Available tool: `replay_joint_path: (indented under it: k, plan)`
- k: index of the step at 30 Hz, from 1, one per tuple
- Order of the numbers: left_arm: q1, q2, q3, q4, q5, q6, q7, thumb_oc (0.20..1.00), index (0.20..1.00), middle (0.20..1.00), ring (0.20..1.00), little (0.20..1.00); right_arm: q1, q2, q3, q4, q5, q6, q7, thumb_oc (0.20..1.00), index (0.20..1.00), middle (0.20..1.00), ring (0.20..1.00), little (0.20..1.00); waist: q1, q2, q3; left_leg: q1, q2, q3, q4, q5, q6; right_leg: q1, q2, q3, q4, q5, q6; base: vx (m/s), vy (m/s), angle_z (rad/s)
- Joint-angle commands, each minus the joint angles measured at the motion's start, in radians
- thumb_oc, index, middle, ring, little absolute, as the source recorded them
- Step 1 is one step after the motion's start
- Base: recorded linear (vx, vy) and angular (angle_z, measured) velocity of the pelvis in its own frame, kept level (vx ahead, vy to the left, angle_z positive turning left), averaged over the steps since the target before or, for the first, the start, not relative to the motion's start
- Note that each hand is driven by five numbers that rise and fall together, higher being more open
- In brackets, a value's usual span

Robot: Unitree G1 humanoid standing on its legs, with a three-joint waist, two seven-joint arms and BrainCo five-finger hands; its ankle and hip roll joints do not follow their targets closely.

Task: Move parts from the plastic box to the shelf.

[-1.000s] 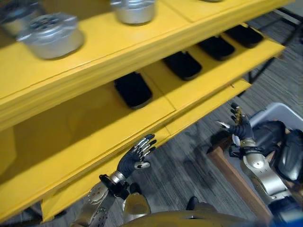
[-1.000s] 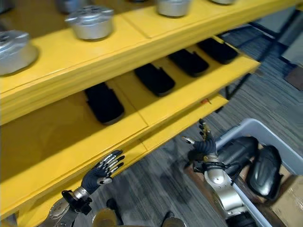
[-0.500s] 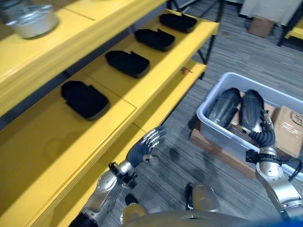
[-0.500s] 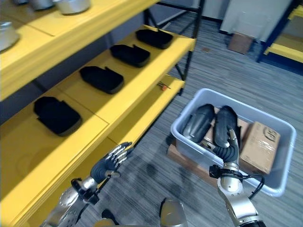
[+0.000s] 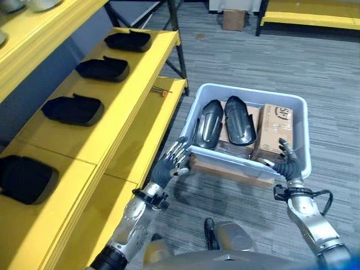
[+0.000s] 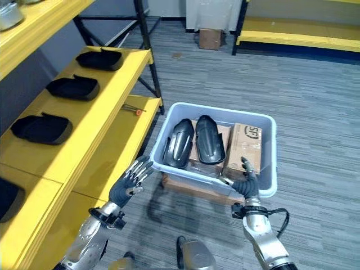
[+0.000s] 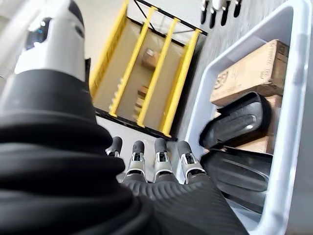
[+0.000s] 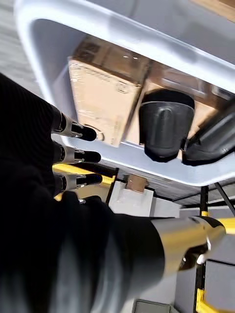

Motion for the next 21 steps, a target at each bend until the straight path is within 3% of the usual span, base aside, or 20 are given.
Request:
replay_joint_path:
  k: [1, 3, 4, 8, 14, 17, 19, 21]
  plan:
    - [0.009, 0.000, 0.022, -0.039, 0.140, -0.004, 0.003, 1.000, 1.000, 1.000, 1.000, 1.000, -0.027, -0.037, -0.053, -0.065, -0.025, -0.076, -0.031, 1.000, 1.000, 1.000, 1.000, 1.000, 0.008, 0.038, -0.040, -0.041, -0.064, 0.102, -0.057, 0.004, 0.054, 0.007, -0.037, 0.005, -0.042, 0.094, 0.113, 0.11, 0.040, -0.07]
    - [0.021, 0.007, 0.008, -0.033, 0.136, 0.003, -0.006, 1.000, 1.000, 1.000, 1.000, 1.000, -0.026, -0.036, -0.040, -0.071, -0.027, -0.066, -0.051, 1.000, 1.000, 1.000, 1.000, 1.000, 0.028, 0.044, -0.039, -0.088, -0.105, 0.082, -0.081, 0.026, 0.056, 0.022, -0.025, 0.016, -0.062, 0.104, 0.121, 0.12, 0.063, 0.16]
    - [0.041, 0.009, 0.007, -0.026, 0.141, -0.010, -0.019, 1.000, 1.000, 1.000, 1.000, 1.000, -0.032, -0.031, -0.027, -0.062, -0.032, -0.067, -0.052, 1.000, 1.000, 1.000, 1.000, 1.000, 0.053, 0.040, -0.041, -0.126, -0.126, 0.018, -0.072, 0.037, 0.063, 0.032, -0.018, 0.043, -0.068, 0.103, 0.121, 0.12, 0.069, 0.00]
    - [0.068, 0.023, 0.022, -0.034, 0.146, 0.002, -0.029, 1.000, 1.000, 1.000, 1.000, 1.000, -0.020, -0.022, -0.032, -0.084, 0.012, -0.047, -0.031, 1.000, 1.000, 1.000, 1.000, 1.000, 0.074, 0.037, -0.076, -0.057, -0.132, -0.036, -0.181, 0.055, 0.094, 0.024, 0.004, 0.049, -0.083, 0.112, 0.128, 0.15, 0.125, -0.86]
    - [0.058, 0.033, 0.031, -0.003, 0.165, -0.034, -0.038, 1.000, 1.000, 1.000, 1.000, 1.000, 0.006, -0.014, -0.048, -0.113, 0.016, -0.038, -0.019, 1.000, 1.000, 1.000, 1.000, 1.000, 0.067, 0.027, -0.109, 0.023, -0.126, -0.011, -0.278, 0.063, 0.113, 0.008, 0.007, 0.028, -0.097, 0.128, 0.139, 0.08, 0.108, -0.28]
    - [0.050, 0.026, 0.039, 0.020, 0.157, -0.056, -0.006, 1.000, 1.000, 1.000, 1.000, 1.000, -0.029, 0.004, -0.028, -0.087, 0.030, -0.027, -0.007, 1.000, 1.000, 1.000, 1.000, 1.000, 0.084, 0.018, -0.112, 0.041, -0.117, 0.046, -0.285, 0.054, 0.118, -0.005, -0.007, -0.043, -0.050, 0.126, 0.147, 0.03, 0.100, -0.25]
    - [0.044, 0.021, 0.049, 0.033, 0.184, -0.060, 0.037, 1.000, 1.000, 1.000, 1.000, 1.000, -0.065, 0.018, -0.011, -0.076, 0.020, -0.022, 0.011, 1.000, 1.000, 1.000, 1.000, 1.000, 0.106, 0.013, -0.106, 0.049, -0.100, 0.101, -0.280, 0.049, 0.119, -0.021, -0.041, -0.117, -0.005, 0.127, 0.160, -0.01, 0.037, -0.46]
    - [0.038, 0.018, 0.053, 0.041, 0.192, -0.065, 0.053, 1.000, 1.000, 1.000, 1.000, 1.000, -0.079, 0.022, -0.006, -0.076, 0.018, -0.015, 0.014, 1.000, 1.000, 1.000, 1.000, 1.000, 0.114, 0.009, -0.097, 0.050, -0.092, 0.118, -0.269, 0.043, 0.120, -0.028, -0.062, -0.135, 0.008, 0.132, 0.166, 0.00, -0.023, -0.83]
